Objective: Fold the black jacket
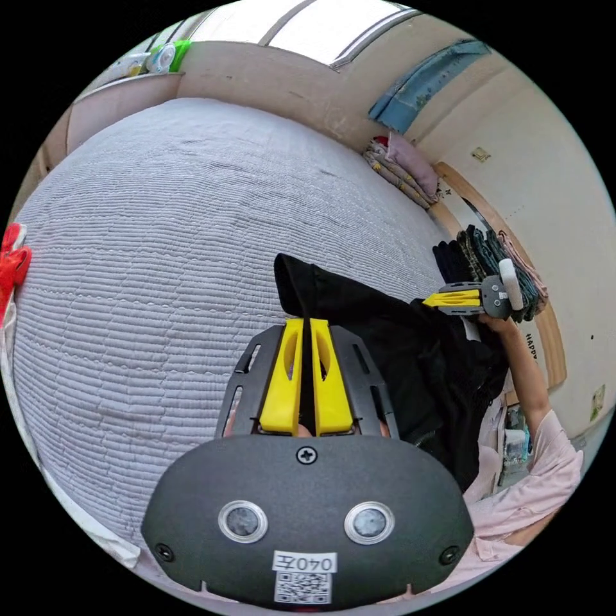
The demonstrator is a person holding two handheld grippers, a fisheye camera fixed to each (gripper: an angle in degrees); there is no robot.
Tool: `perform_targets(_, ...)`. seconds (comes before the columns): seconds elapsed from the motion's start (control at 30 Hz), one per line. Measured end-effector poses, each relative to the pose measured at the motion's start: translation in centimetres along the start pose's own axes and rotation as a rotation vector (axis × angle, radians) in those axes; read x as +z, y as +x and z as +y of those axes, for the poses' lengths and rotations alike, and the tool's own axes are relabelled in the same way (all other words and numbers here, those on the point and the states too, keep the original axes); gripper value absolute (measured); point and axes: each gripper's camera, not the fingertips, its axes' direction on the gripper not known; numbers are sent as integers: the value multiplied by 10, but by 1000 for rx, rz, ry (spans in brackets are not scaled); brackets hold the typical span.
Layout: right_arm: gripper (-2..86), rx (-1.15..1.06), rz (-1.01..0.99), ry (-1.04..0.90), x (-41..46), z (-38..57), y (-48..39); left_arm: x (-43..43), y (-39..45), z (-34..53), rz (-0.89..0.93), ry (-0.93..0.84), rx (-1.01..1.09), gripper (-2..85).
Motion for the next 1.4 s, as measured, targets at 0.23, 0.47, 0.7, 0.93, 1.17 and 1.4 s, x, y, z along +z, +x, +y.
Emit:
perform_targets(0.23, 89, -43, -107, -78, 0, -20, -10, -6, 2, 4, -67, -29, 57, -12)
perform_targets(0.47, -2, -13, -157, -27, 2, -15, -12, -7, -6, 15, -81, -28, 53, -12)
perform_targets(0.7, -9, 119, -179, 120, -25, 13, 2, -26, 8, 31, -115, 53, 104, -11)
perform_targets(0.93, -4, 385, -310, 93, 26, 23, 10, 2, -2, 34, -173, -24, 43, -10)
perform_targets(1.17, 76, 532, -195, 74, -1, 55, -25, -41, 3, 53, -298, 74, -54, -10)
perform_targets(1.4, 24, 375, -37, 240, -61, 123, -175, -48, 135, 128, -386, 20, 370, -9)
